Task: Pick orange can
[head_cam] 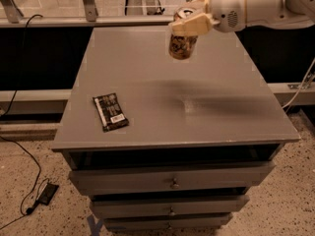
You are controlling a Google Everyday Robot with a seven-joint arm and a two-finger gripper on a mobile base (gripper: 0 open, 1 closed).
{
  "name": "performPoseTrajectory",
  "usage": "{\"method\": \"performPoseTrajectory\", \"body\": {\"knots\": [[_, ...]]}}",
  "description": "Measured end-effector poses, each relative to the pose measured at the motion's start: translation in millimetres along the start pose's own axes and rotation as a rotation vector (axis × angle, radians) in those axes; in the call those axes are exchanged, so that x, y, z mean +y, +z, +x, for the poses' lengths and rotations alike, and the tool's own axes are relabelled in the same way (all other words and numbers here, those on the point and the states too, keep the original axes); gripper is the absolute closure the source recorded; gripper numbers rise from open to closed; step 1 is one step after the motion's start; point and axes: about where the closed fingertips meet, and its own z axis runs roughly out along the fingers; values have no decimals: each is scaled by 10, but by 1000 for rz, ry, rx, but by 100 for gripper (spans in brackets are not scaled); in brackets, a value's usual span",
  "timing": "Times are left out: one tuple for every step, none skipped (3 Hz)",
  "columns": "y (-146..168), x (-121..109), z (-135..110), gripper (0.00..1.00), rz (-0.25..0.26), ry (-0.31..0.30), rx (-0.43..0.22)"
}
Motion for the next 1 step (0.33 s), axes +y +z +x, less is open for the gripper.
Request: {"method": "performPoseTrajectory", "body": {"knots": [[-38, -3, -37, 100, 4, -7, -7]]}}
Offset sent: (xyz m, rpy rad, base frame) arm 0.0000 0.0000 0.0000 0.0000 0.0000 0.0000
